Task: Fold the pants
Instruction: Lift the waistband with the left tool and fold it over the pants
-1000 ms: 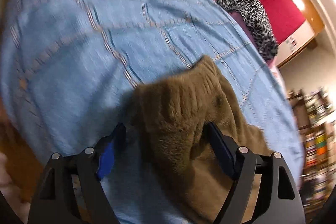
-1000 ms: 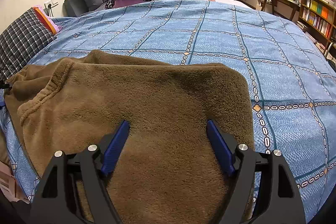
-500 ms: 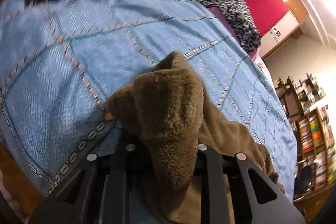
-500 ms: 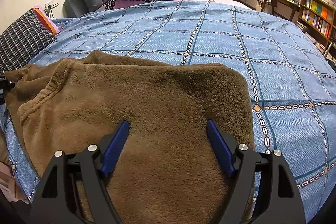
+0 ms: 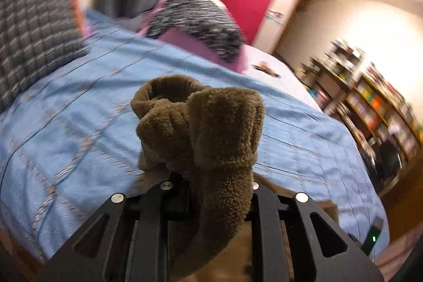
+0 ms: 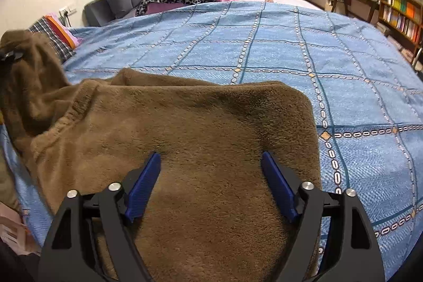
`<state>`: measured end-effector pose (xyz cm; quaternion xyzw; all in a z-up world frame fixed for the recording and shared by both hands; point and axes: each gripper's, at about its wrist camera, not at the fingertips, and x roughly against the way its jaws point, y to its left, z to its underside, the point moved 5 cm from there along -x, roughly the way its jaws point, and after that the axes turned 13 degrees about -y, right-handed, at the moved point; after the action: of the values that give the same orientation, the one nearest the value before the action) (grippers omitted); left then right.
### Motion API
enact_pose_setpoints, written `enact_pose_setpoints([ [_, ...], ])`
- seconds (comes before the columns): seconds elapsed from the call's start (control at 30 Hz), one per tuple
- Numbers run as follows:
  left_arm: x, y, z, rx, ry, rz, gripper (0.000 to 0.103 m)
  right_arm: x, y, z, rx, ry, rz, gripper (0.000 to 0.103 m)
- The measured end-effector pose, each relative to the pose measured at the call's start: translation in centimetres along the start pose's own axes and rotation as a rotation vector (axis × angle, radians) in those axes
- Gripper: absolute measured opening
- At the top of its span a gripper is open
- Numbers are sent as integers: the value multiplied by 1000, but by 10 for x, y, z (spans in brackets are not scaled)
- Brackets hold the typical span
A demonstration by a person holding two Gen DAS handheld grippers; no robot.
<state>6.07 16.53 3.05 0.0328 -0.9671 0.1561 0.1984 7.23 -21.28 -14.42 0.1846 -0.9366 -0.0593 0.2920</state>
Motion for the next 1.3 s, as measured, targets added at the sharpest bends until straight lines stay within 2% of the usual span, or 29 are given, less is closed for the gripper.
enact_pose_setpoints([
  [0.1, -1, -54, 6, -83, 9, 82, 19, 7, -1, -5, -50, -11, -24, 83],
  [0.3, 4, -136, 19, -185, 17, 226, 19, 27, -14, -15, -155, -63, -66, 83],
  [0.43, 8, -187, 33, -230, 55, 319, 19, 38, -34, -21, -200, -107, -40, 83],
  [0.67, 2, -258, 62, -308, 122, 414, 19, 50, -74, -17, -284, -138, 18, 83],
  [0.77, 0, -284, 84, -378, 145, 441, 19, 51, -88, -11, -307, -136, 38, 83],
  [0.87, -2, -302, 109, -458, 174, 452, 19, 50, -98, -7, -325, -137, 56, 83],
  [1.03, -13, -319, 154, -548, 280, 475, 20, 53, -114, 2, -365, -136, 84, 83],
  [1.1, -16, -316, 169, -567, 325, 470, 26, 53, -119, 5, -375, -132, 95, 83],
  [1.3, -23, -308, 184, -517, 421, 491, 30, 56, -123, 9, -381, -131, 109, 83],
])
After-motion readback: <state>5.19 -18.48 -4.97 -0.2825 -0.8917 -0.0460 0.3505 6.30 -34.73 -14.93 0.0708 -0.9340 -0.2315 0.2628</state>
